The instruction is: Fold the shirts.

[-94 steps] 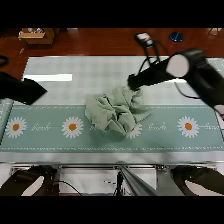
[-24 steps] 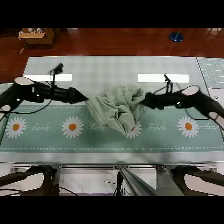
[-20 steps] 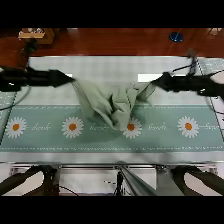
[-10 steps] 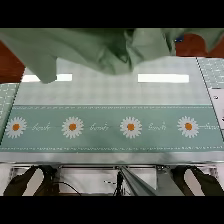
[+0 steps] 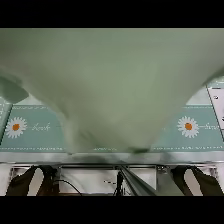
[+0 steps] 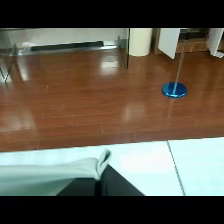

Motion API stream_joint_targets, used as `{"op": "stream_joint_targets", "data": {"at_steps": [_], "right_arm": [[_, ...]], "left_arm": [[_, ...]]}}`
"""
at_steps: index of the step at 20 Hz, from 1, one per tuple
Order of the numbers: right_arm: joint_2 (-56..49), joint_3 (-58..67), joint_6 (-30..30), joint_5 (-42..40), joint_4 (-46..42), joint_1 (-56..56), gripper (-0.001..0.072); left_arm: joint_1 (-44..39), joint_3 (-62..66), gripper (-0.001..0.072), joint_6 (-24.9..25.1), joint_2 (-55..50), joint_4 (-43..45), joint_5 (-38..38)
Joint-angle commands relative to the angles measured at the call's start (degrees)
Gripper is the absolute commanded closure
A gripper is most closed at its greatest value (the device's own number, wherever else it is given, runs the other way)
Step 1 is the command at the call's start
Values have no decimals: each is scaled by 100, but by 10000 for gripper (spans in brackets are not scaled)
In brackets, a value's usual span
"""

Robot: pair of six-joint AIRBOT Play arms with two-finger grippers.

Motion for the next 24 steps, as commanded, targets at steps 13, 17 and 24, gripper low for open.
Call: {"op": "stream_joint_targets", "data": {"at_steps": [13,17,24], "right_arm": [[-684,979,402,-431,1202,-7,693],[-2260,979,398,-439,2732,37,693],[-4605,979,323,-909,1543,1884,693]], "left_arm": [[4,503,687,-317,525,-192,-433],[4,-197,688,-317,-105,-260,-623],[4,-1803,688,275,-1563,-1067,-446]]}}
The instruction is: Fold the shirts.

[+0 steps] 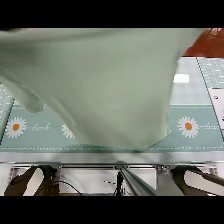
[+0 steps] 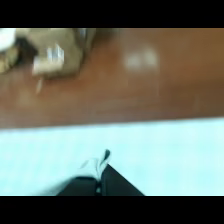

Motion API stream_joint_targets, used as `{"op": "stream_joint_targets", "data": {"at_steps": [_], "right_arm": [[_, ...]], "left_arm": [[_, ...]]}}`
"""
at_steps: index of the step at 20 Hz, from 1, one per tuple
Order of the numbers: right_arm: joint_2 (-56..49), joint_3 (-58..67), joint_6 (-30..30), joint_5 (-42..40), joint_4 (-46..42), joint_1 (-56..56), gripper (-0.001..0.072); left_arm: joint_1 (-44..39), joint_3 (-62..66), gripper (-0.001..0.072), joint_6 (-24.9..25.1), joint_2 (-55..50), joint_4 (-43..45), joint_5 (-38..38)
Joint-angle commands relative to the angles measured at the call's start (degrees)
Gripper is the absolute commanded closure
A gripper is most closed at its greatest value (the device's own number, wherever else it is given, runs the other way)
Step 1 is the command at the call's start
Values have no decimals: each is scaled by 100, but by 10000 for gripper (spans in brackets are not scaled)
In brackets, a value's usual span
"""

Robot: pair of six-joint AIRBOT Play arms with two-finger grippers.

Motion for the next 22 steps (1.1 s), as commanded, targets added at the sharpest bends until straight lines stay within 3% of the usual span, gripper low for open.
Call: {"op": "stream_joint_targets", "data": {"at_steps": [1,5,10,11,12,13,15,17,19,22], "right_arm": [[-1099,7,-87,-485,-638,876,693],[-2026,7,-138,-1259,-1027,1429,692],[-2765,4,-83,-852,-1036,1563,690],[-2796,7,-83,-741,-1040,1547,617],[-2765,13,-118,-667,-1016,1506,457],[-2660,13,-170,-562,-1001,1427,379],[-2260,11,-387,-57,-1147,1165,356],[-1827,9,-404,986,-2105,855,353],[-1554,-212,-393,1934,-2970,540,297],[-1010,-1582,-391,2149,-2465,2,281]], "left_arm": [[0,-697,687,476,-743,-328,146],[-39,-1150,687,743,-1545,-328,227],[-457,-1591,687,1255,-2337,-326,457],[-549,-1670,687,1327,-2463,-323,579],[-619,-1714,687,1325,-2577,-323,678],[-667,-1718,688,1338,-2688,-319,717],[-715,-1718,687,1473,-2837,-297,726],[-708,-1718,688,1580,-2889,-240,741],[-706,-1718,687,1707,-2894,-238,739],[-706,-1718,687,1707,-2894,-240,741]]}}
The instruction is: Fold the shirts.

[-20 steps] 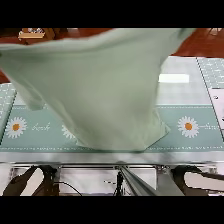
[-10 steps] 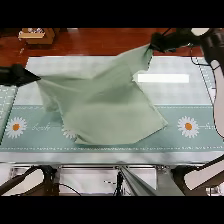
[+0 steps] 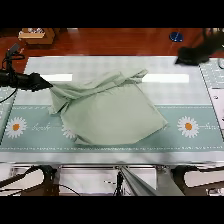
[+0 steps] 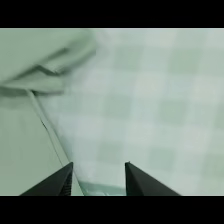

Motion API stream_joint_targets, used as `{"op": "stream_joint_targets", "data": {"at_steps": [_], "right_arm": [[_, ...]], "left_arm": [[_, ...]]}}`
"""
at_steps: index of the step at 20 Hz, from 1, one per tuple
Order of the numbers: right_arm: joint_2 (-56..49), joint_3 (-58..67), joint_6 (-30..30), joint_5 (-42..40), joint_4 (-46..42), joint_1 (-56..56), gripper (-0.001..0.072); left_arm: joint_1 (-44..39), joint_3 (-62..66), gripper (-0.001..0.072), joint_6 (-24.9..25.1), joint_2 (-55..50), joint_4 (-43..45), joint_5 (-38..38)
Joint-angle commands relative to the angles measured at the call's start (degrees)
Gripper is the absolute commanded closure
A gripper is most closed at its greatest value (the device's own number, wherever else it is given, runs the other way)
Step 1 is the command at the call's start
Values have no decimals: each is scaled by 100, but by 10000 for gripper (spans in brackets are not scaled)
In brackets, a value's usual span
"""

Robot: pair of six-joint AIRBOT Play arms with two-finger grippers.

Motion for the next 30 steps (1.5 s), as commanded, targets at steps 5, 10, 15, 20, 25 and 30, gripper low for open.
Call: {"op": "stream_joint_targets", "data": {"at_steps": [5,10,15,20,25,30], "right_arm": [[1768,-4183,-476,-682,778,-881,221],[2199,-6067,-1189,-1082,1670,-1617,175],[2199,-6909,-1502,-1856,2205,-1615,176],[2140,-6955,-1576,-2424,2312,-1613,195],[1705,-6955,-1591,-2365,2837,-1611,533],[2288,-6629,-1851,-2382,3202,-1615,693]], "left_arm": [[-11,-7,687,85,-37,13,17],[-13,-7,687,85,-37,13,13],[-13,-7,687,83,-37,13,-15],[-13,-7,687,83,-37,11,-96],[-11,-7,687,85,-37,11,-94],[-7,11,687,85,-31,11,-96]]}}
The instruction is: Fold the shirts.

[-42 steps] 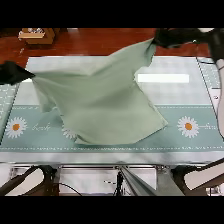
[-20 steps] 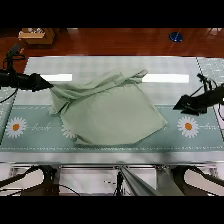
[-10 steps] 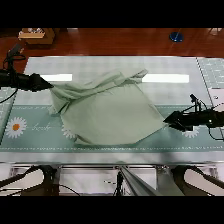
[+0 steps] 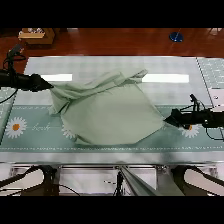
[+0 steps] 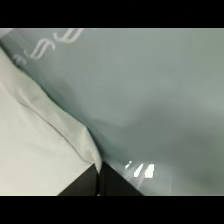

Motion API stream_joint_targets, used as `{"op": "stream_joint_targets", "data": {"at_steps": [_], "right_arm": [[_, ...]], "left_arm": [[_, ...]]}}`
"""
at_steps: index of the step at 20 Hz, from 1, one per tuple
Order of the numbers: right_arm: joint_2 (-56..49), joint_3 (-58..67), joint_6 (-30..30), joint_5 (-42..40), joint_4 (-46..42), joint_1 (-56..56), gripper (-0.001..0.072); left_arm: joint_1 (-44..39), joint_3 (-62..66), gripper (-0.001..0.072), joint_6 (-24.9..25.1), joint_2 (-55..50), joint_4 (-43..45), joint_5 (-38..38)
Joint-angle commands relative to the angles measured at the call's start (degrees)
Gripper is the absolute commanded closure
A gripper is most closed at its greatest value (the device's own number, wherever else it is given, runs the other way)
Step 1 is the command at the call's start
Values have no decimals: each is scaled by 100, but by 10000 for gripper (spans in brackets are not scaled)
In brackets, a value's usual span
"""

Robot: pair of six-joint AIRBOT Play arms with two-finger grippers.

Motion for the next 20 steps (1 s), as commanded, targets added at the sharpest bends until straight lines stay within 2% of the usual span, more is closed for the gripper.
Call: {"op": "stream_joint_targets", "data": {"at_steps": [1,5,9,13,16,19,20], "right_arm": [[476,474,-142,-17,363,-2,693],[667,2109,92,-695,839,2,694],[13,3840,332,-1106,1025,2,694],[-833,4968,654,-1189,1021,2,694],[-1250,5217,890,-1091,1014,2,694],[-1493,5217,887,-483,927,0,689],[-1488,5217,861,-278,905,-4,569]], "left_arm": [[2,13,687,0,15,-2,-13],[0,13,687,-2,114,-358,-365],[-162,13,688,-24,153,-1248,-1263],[-671,9,688,-160,164,-1176,-1318],[-1161,2,688,-170,142,-686,-1213],[-1401,-2,687,-170,31,-505,-1045],[-1403,-2,687,-170,-4,-505,-997]]}}
